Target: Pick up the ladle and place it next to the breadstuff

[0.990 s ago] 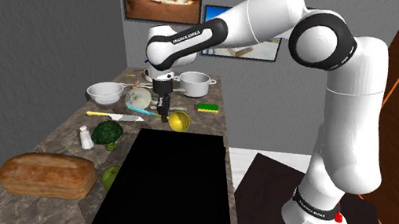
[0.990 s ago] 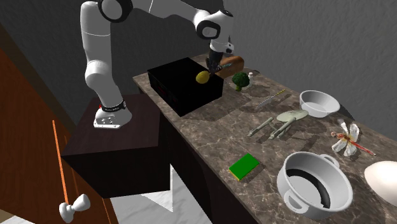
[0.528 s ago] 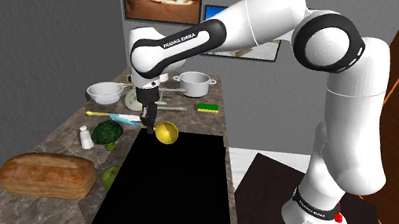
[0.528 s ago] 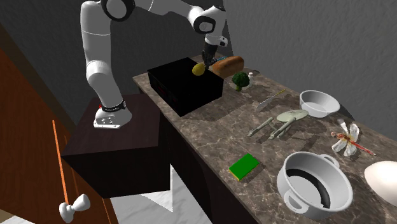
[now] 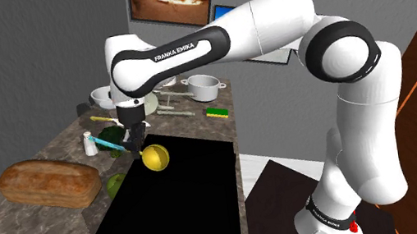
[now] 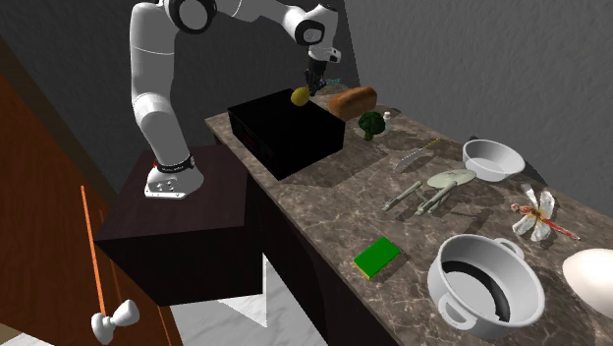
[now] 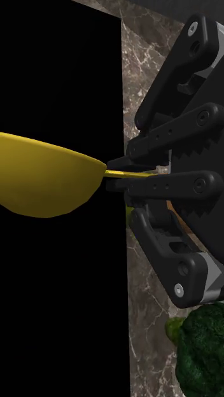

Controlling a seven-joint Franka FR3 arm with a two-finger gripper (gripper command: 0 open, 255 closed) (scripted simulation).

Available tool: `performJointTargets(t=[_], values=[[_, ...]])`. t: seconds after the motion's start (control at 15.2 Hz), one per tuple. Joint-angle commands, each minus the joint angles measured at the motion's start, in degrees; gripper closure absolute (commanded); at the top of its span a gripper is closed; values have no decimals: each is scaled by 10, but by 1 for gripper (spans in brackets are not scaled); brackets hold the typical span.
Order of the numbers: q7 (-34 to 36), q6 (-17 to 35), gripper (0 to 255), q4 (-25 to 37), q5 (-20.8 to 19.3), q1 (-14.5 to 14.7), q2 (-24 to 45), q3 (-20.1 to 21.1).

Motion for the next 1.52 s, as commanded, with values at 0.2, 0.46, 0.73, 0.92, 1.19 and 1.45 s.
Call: performJointTargets(t=[0.2,0.46,0.73,0.92,1.19,1.45], values=[[59,-7,255,48,-2,38,32,19],[106,-18,255,104,-5,68,69,32],[151,-37,255,177,-11,99,116,43],[184,-57,255,246,-16,123,160,50],[228,-101,255,373,-23,156,237,56],[228,-83,255,364,-23,159,245,57]])
